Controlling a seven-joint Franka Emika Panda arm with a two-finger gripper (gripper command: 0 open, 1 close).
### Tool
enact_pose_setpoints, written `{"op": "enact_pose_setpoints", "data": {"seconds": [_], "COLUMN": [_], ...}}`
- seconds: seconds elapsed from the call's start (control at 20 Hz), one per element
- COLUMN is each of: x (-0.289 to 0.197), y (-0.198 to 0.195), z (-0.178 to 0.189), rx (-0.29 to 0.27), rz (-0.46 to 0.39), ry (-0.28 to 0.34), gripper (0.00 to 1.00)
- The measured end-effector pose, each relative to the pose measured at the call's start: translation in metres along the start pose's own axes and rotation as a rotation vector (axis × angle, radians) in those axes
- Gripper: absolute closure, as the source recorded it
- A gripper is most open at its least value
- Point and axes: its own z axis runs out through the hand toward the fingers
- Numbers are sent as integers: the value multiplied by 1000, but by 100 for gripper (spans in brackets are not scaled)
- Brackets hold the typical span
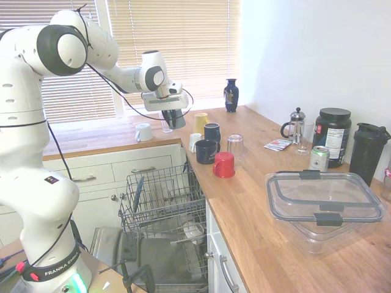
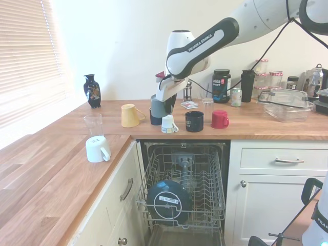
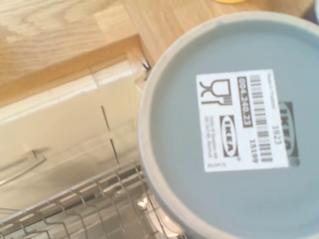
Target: Unload a mug from dishwasher
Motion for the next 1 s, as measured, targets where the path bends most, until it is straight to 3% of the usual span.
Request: {"op": "enact_pose_setpoints", "data": {"seconds": [0.45,1.0], "x": [30,64], "y": [-41,-50], "z": [35,72], "rx": [-17,-44], "rz": [-16,3], "ry": [-48,-68], "gripper": [100,100]}}
